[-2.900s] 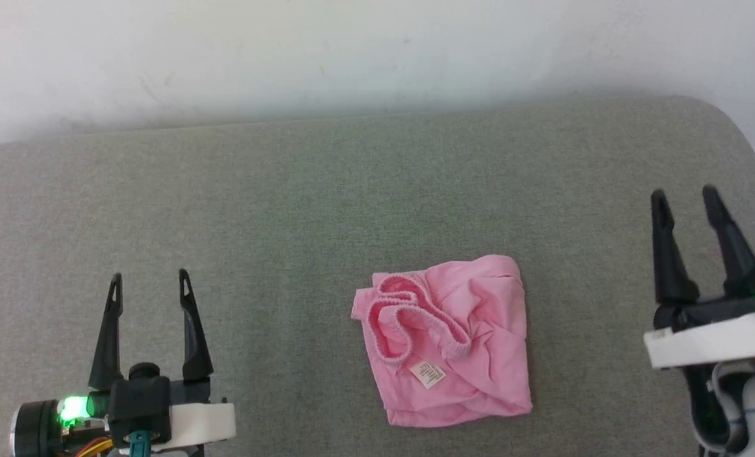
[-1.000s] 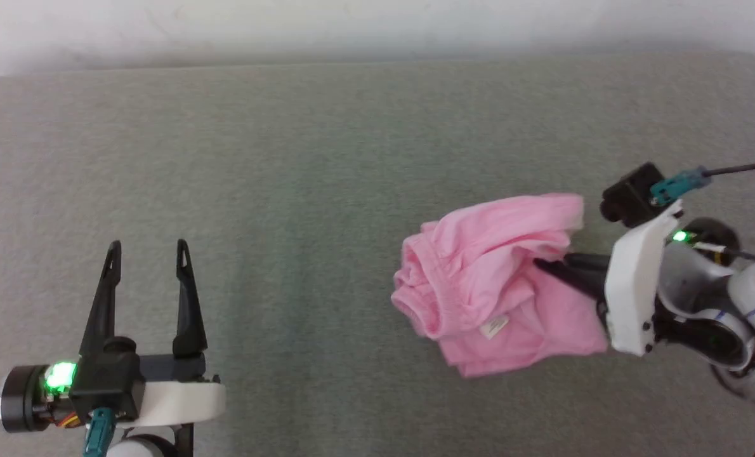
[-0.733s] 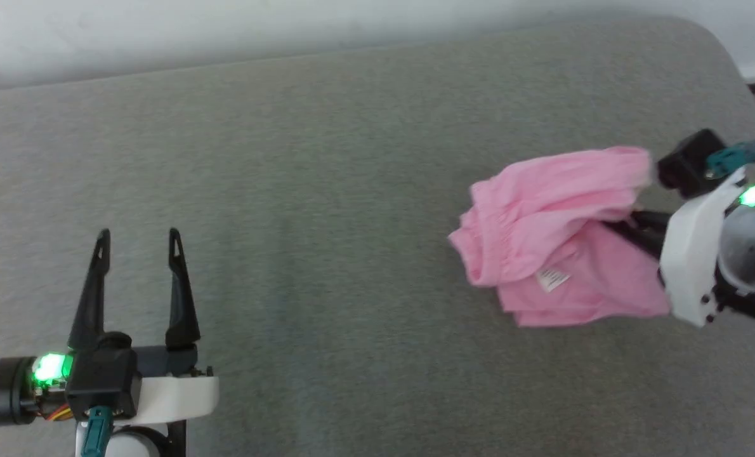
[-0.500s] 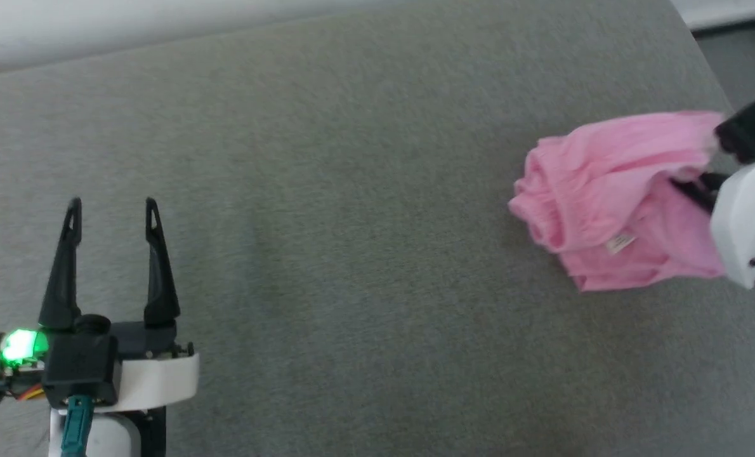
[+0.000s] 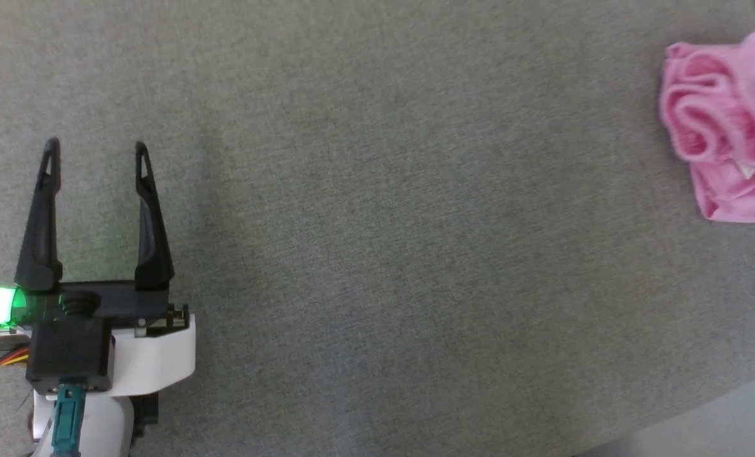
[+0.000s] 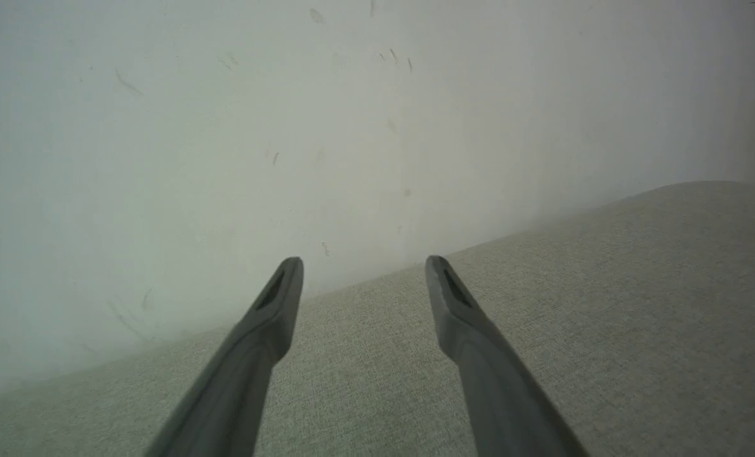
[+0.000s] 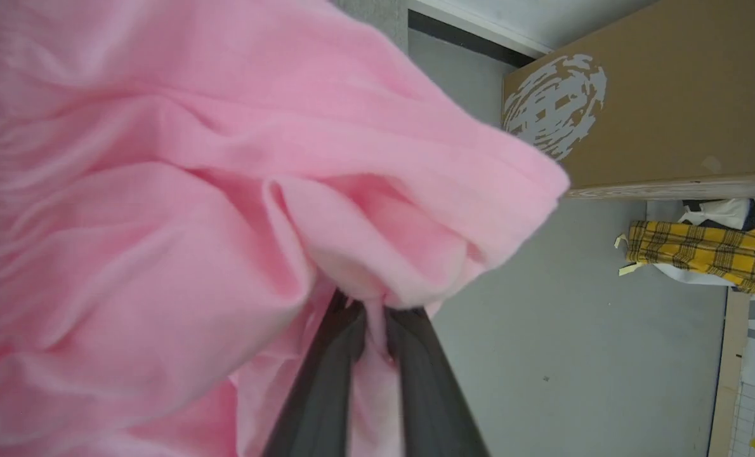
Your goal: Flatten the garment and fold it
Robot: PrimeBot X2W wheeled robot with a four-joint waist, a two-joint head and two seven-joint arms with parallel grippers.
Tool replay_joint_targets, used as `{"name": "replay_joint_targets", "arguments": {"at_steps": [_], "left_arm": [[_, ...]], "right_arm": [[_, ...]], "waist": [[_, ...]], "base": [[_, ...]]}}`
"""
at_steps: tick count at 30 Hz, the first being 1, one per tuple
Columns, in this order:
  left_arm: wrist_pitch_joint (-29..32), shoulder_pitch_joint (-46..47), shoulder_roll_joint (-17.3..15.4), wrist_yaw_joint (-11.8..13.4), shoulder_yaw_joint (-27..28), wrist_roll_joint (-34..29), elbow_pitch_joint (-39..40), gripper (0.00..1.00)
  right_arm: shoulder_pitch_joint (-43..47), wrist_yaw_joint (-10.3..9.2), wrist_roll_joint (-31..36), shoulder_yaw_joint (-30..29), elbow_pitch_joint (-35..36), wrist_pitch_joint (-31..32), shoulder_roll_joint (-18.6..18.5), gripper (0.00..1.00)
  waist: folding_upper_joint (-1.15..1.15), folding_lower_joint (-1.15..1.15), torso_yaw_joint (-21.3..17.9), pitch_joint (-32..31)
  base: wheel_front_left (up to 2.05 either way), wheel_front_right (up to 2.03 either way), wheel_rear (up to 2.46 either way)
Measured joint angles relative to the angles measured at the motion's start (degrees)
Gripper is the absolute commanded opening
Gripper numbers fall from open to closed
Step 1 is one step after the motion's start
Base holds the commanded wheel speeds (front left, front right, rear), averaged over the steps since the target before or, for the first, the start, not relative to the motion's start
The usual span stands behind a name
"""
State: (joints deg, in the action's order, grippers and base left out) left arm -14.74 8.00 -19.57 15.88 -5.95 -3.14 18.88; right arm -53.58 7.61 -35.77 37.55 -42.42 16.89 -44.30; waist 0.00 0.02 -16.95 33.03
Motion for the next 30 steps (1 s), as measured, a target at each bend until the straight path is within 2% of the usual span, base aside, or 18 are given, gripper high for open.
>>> {"name": "replay_joint_targets", "arguments": {"at_steps": [2,3,4,7,11,14,16,22,26,30], "left_arm": [[0.0,0.4,-0.2,0.9,-0.3,0.0,0.4,1.00],[0.0,0.4,-0.3,1.2,-0.6,0.0,0.4,1.00],[0.0,0.4,-0.3,1.5,-0.9,0.0,0.4,1.00],[0.0,0.3,-0.2,2.4,-1.7,0.4,-0.1,1.00],[0.0,0.1,0.2,3.0,-2.9,1.7,-1.4,1.00],[0.0,-1.4,0.9,3.6,-3.4,2.4,-2.5,1.00],[0.0,-2.6,1.4,3.9,-3.3,3.3,-3.1,1.00],[0.0,-5.7,2.0,4.1,-2.5,4.7,-5.2,1.00],[0.0,-7.2,2.6,4.1,-1.7,5.2,-5.9,1.00],[0.0,-8.5,3.3,3.8,-0.6,5.9,-6.6,1.00]], "right_arm": [[-0.3,0.00,-0.2,-0.1,-2.8,-0.4,1.4,0.00],[-0.2,0.00,-0.7,-0.1,-4.0,-0.3,2.3,0.22],[-0.2,0.00,-1.3,0.0,-5.0,-0.3,3.1,0.99],[-0.2,0.00,-1.9,0.3,-6.7,-0.9,3.6,1.00],[-0.3,0.01,-0.8,1.4,-7.5,-4.4,0.7,1.00],[-1.2,0.01,1.8,0.7,-7.6,-9.8,-1.4,1.00],[-2.1,0.00,2.6,-1.2,-7.4,-14.6,-1.5,1.00],[-3.0,0.00,7.1,-7.2,-4.8,-29.6,2.4,1.00],[-1.5,0.00,10.9,-13.5,0.2,-31.6,6.1,1.00],[4.5,0.00,15.7,-23.1,12.1,-31.6,10.3,1.00]], "waist": [[0.00,0.00,0.2,1.0],[0.00,0.01,0.4,1.3],[0.00,0.00,0.6,1.3],[0.00,-0.02,0.9,0.5],[0.00,-0.02,1.2,-1.9],[0.00,-0.03,1.6,-4.6],[0.00,-0.03,2.1,-6.7],[0.00,-0.03,4.0,-13.1],[0.00,-0.04,5.6,-16.8],[0.00,-0.04,7.8,-19.5]], "base": [[0.00,0.00,0.00],[0.00,0.00,0.00],[0.00,0.00,0.00],[0.00,0.00,0.00],[0.00,0.00,0.00],[0.00,0.00,0.00],[0.00,0.00,0.00],[0.00,0.00,0.00],[0.00,0.00,0.00],[0.00,0.00,0.00]]}}
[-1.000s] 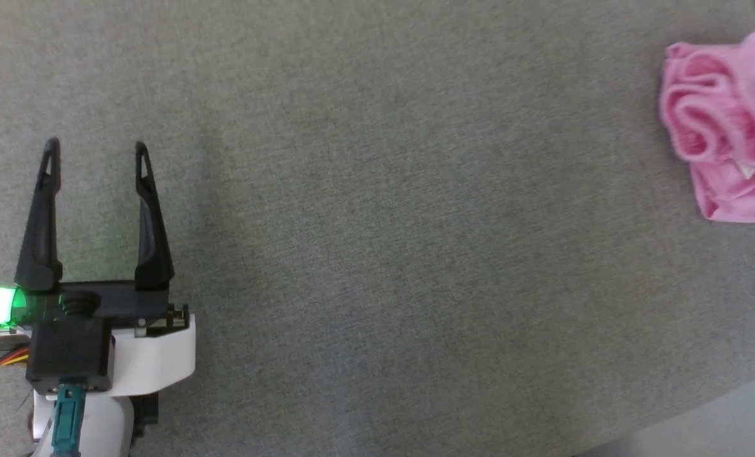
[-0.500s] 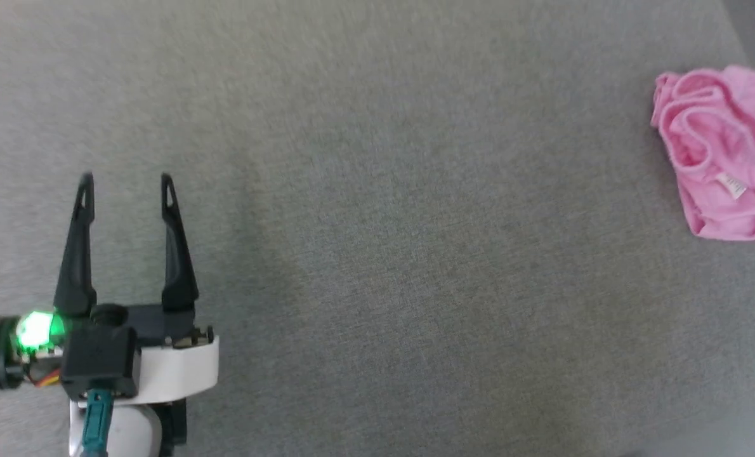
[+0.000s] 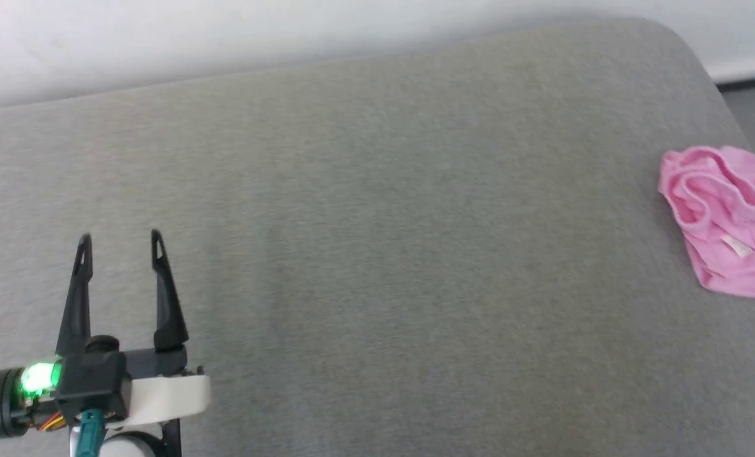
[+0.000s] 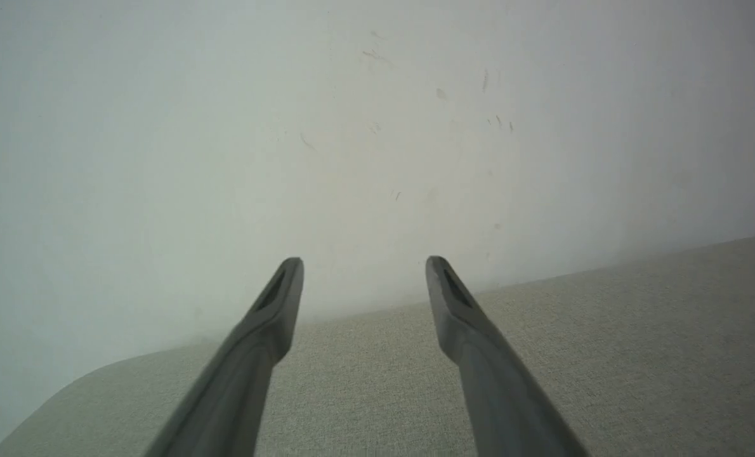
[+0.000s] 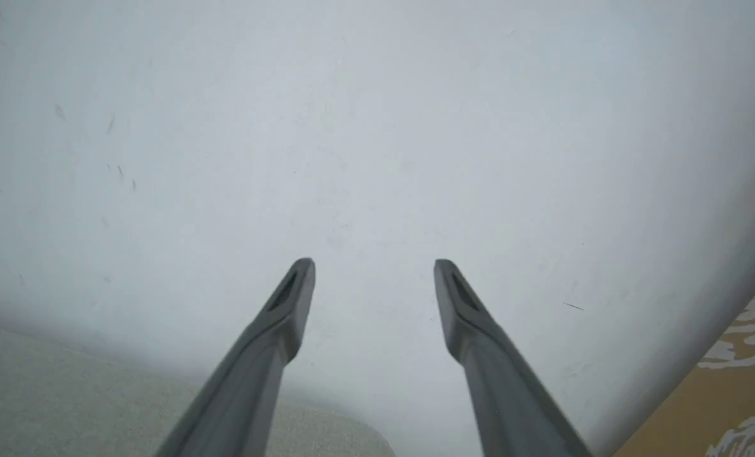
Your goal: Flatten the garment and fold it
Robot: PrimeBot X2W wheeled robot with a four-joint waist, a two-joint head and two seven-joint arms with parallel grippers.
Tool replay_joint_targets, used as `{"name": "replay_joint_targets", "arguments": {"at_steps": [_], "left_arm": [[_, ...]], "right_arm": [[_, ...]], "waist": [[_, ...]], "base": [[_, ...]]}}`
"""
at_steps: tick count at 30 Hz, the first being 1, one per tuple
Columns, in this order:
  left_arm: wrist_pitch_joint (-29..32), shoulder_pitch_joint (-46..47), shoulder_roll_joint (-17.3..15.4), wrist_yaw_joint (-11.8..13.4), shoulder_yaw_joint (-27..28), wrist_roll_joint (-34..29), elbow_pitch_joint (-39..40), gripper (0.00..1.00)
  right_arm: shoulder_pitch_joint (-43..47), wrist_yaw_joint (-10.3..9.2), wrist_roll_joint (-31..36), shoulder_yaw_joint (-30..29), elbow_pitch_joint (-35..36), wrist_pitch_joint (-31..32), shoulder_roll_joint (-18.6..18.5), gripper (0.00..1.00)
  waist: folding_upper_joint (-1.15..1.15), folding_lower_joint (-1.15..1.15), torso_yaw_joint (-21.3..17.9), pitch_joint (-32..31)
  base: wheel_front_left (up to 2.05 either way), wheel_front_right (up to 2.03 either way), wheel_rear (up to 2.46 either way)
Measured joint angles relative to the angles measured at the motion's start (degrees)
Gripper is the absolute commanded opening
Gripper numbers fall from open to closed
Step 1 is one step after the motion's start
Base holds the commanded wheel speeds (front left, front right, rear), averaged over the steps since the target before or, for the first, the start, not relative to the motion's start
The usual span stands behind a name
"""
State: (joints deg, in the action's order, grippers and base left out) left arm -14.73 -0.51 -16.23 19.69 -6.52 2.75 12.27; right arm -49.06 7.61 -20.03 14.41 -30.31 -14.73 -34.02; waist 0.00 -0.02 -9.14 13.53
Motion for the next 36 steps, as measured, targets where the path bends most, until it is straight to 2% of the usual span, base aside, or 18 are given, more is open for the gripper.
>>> {"name": "replay_joint_targets", "arguments": {"at_steps": [3,7,13,22,29,30,36], "left_arm": [[0.0,-0.7,0.7,-0.7,1.2,1.0,-0.8,1.00],[0.0,-1.0,2.4,-2.5,2.6,1.9,-1.7,1.00],[0.0,-3.5,4.2,-4.6,3.6,1.7,-4.0,1.00],[0.0,-6.4,5.7,-7.5,3.8,0.5,-6.4,1.00],[0.0,-7.6,6.0,-9.5,3.6,-0.2,-7.3,1.00],[0.0,-7.6,6.0,-9.5,3.7,-0.2,-7.3,0.00],[0.3,-7.6,6.1,-9.6,3.7,-0.2,-7.3,0.00]], "right_arm": [[6.9,0.00,3.0,-6.0,8.9,0.0,4.8,1.00],[17.4,0.00,5.8,-11.2,18.6,0.0,12.1,1.00],[31.6,0.00,7.0,-13.2,24.7,0.0,20.0,1.00],[46.7,0.00,7.5,-15.8,26.9,0.0,26.9,1.00],[51.7,-0.01,8.2,-16.3,28.3,0.0,28.6,1.00],[51.9,0.00,8.2,-16.3,28.3,0.0,28.7,0.00],[51.8,0.00,8.2,-16.2,28.2,0.2,28.6,0.00]], "waist": [[0.00,0.02,2.0,-1.4],[0.00,0.01,4.5,-3.3],[0.00,0.01,7.7,-6.1],[0.00,0.02,11.0,-10.8],[0.00,0.02,11.7,-13.7],[0.00,0.02,11.7,-13.9],[0.00,0.02,11.6,-13.9]], "base": [[0.00,0.00,0.00],[0.00,0.00,0.00],[0.00,0.00,0.00],[0.00,0.00,0.00],[0.00,0.00,0.00],[0.00,0.00,0.00],[0.00,0.00,0.00]]}}
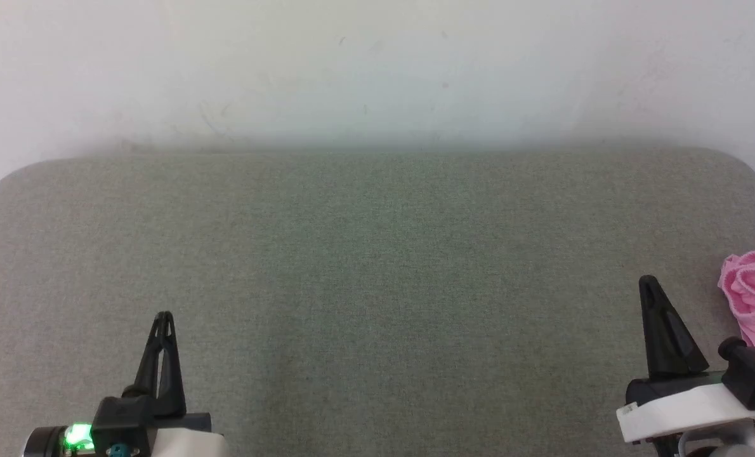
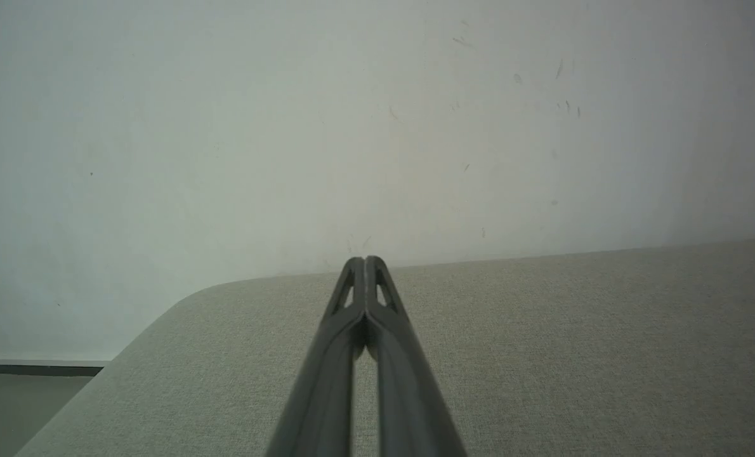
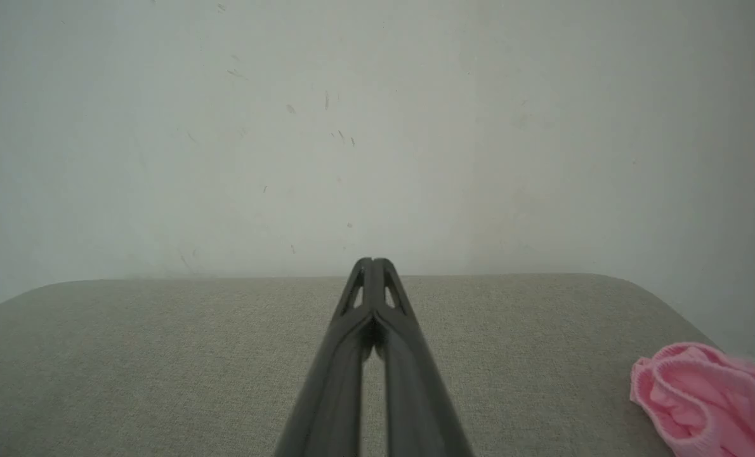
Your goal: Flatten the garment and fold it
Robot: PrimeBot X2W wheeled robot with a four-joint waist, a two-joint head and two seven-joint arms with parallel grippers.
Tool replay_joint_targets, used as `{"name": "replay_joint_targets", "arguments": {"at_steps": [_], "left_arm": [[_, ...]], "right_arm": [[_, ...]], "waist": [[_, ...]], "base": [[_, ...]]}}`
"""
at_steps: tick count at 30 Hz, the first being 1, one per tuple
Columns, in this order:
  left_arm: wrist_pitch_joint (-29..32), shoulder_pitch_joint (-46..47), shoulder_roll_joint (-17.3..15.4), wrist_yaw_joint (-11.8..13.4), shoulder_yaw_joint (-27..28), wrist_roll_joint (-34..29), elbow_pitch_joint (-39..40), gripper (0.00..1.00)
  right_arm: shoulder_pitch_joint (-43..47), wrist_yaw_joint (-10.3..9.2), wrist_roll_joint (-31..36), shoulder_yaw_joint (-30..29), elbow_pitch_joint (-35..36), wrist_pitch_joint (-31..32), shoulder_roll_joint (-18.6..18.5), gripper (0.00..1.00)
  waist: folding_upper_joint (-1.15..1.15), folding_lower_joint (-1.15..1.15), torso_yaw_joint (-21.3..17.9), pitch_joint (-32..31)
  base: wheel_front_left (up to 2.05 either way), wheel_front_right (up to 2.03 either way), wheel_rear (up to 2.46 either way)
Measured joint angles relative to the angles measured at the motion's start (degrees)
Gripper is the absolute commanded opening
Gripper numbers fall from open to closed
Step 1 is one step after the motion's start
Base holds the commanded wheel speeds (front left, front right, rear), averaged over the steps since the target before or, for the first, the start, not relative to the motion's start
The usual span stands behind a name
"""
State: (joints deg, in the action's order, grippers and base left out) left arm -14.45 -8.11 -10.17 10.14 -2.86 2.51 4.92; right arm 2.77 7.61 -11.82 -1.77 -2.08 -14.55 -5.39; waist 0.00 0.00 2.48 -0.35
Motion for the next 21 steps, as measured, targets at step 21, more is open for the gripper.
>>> {"name": "replay_joint_targets", "arguments": {"at_steps": [21], "left_arm": [[2.4,0.3,1.0,-1.6,0.3,-0.1,-0.7,0.00]], "right_arm": [[-0.1,0.00,1.9,0.2,0.1,2.5,0.2,0.00]], "waist": [[0.00,0.00,-0.4,0.1]], "base": [[0.00,0.00,0.00]]}}
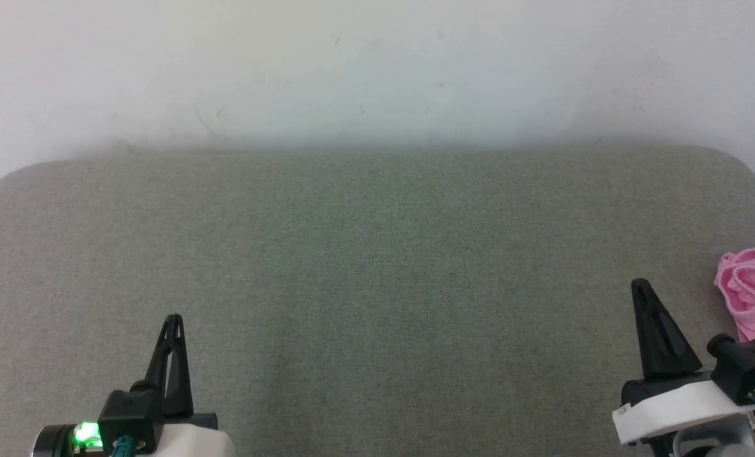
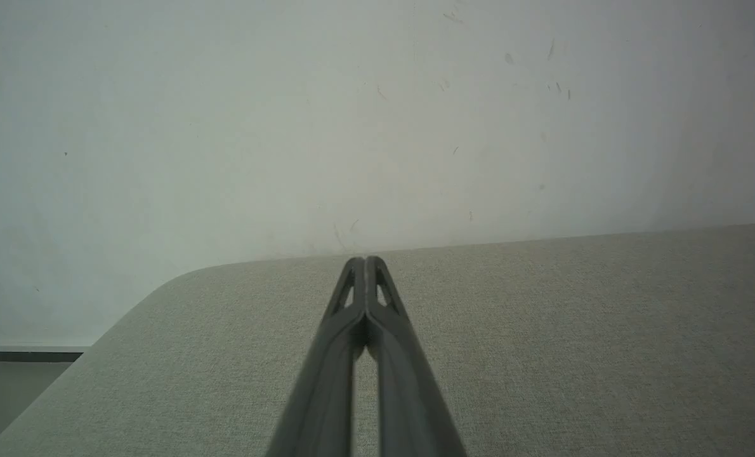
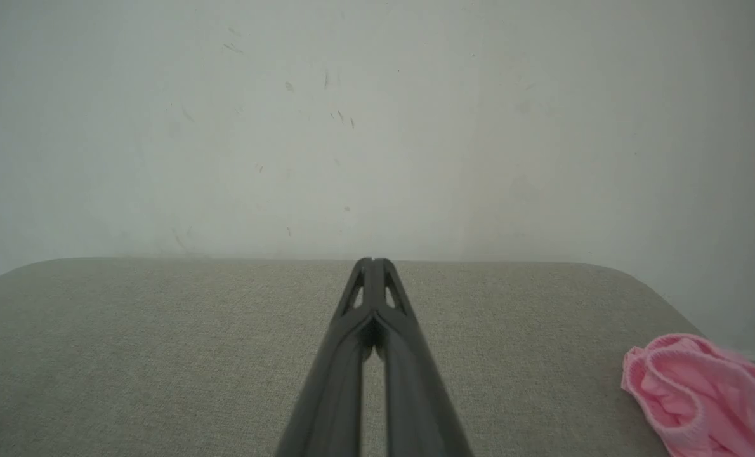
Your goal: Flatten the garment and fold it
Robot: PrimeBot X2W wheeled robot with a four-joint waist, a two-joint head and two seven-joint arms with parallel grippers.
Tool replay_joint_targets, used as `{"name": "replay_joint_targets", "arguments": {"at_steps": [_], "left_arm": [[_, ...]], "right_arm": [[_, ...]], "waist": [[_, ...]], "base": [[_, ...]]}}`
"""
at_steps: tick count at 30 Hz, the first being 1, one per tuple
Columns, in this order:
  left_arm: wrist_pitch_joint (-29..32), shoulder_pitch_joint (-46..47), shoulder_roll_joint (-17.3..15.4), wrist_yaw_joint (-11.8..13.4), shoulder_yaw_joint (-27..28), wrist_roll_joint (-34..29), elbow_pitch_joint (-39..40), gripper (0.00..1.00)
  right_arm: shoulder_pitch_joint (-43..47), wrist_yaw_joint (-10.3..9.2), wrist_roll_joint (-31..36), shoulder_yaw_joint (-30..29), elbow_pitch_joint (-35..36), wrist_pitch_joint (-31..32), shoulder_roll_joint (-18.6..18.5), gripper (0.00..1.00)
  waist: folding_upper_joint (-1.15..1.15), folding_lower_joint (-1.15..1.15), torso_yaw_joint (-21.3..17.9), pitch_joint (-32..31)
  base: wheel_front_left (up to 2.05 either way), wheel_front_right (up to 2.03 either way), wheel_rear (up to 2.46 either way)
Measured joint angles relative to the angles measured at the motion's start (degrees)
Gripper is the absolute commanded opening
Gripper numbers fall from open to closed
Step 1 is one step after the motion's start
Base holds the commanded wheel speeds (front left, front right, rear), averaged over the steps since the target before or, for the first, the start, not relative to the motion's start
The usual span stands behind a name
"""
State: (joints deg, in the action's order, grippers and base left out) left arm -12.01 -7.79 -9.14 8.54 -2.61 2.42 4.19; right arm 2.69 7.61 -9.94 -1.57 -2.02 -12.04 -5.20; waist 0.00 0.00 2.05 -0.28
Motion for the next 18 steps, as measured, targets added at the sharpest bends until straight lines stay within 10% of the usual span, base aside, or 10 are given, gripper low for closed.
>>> {"name": "replay_joint_targets", "arguments": {"at_steps": [18], "left_arm": [[2.2,1.2,1.2,-1.5,0.4,-0.1,-0.8,0.00]], "right_arm": [[-0.1,0.00,1.5,0.2,0.3,2.0,0.3,0.00]], "waist": [[0.00,0.00,-0.4,0.0]], "base": [[0.00,0.00,0.00]]}}
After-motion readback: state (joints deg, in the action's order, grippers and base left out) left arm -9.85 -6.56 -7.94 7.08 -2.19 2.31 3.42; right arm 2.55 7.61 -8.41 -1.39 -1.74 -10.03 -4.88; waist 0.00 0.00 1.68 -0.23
